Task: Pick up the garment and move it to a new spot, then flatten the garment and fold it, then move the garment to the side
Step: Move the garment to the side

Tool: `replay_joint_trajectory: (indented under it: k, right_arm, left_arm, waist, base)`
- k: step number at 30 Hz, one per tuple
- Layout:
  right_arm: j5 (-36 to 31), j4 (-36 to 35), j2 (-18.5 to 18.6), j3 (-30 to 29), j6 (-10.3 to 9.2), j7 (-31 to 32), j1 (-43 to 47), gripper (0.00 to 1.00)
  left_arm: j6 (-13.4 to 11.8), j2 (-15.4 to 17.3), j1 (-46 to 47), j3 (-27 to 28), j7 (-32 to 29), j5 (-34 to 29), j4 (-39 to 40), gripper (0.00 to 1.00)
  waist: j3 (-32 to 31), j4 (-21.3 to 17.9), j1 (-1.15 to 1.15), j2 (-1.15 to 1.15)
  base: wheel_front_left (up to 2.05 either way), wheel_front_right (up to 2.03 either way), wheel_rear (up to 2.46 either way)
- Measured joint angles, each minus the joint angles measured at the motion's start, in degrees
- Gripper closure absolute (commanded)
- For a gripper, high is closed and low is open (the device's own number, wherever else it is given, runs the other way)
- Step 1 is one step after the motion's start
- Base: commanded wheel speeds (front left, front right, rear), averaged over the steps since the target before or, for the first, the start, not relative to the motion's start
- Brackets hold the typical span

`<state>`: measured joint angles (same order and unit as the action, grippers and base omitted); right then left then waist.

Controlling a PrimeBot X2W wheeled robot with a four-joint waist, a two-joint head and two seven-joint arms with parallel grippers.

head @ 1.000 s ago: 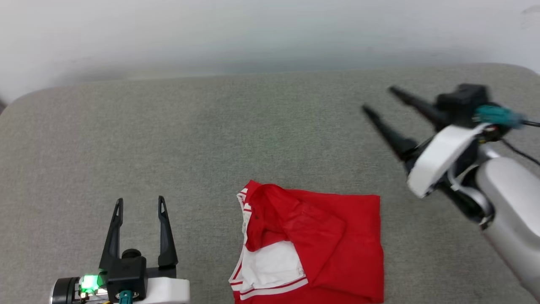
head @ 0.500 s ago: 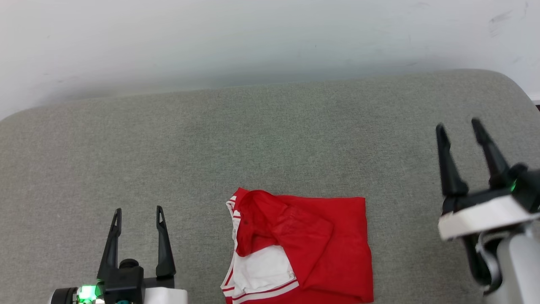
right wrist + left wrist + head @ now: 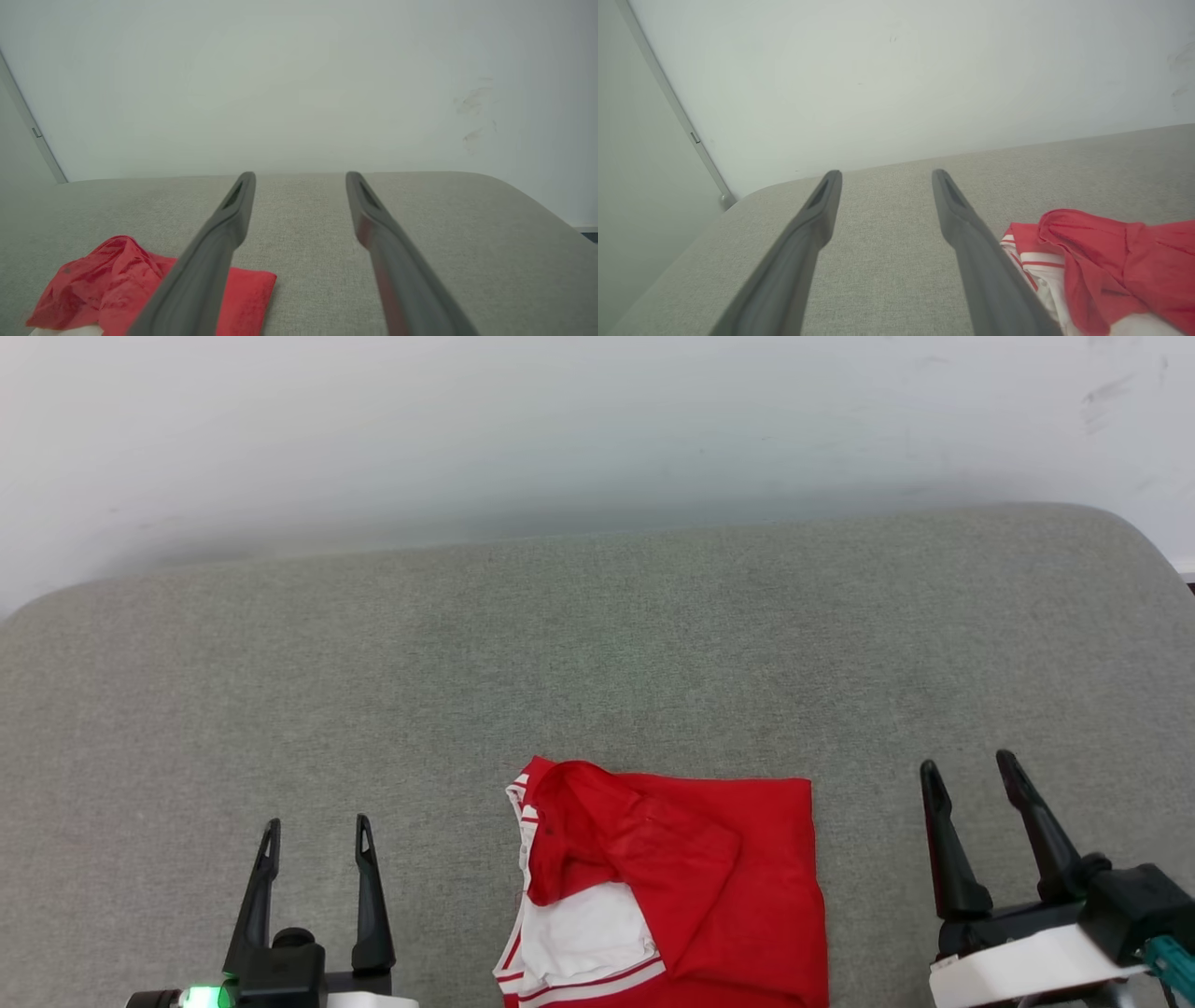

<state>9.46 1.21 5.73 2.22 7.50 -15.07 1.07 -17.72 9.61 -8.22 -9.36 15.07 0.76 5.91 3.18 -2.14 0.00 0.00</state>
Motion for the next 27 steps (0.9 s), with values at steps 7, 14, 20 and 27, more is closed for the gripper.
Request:
replay_joint_trajectory:
  k: [7,14,20,27]
  right_arm:
    - [-0.9,0.1,-0.4,-0.5,0.00,0.0,1.8,0.00]
    - [-1.3,-0.4,-0.3,-1.3,0.00,0.0,0.6,0.00]
    - [1.5,-1.8,5.8,0.8,0.00,0.5,-10.7,0.00]
    - [16.4,-0.3,17.8,11.9,0.00,24.0,-23.0,0.00]
  left_arm:
    - [1.0,-0.1,-0.2,0.0,0.0,0.4,-0.9,0.00]
    - [1.7,-0.2,-0.1,0.6,0.0,0.4,-1.6,0.00]
    - [2.4,-0.4,0.3,1.1,0.0,0.4,-1.9,0.00]
    - [3.2,-0.7,1.5,1.2,0.0,0.4,-2.3,0.00]
  waist:
    - [-0.2,0.7,0.00,0.00]
    - [-0.2,1.1,0.00,0.00]
    - [0.2,1.1,0.00,0.00]
    - [1.3,1.5,0.00,0.00]
  base:
    - [0.00,0.00,0.00]
    - [0.00,0.00,0.00]
    - [0.00,0.00,0.00]
    - [0.00,0.00,0.00]
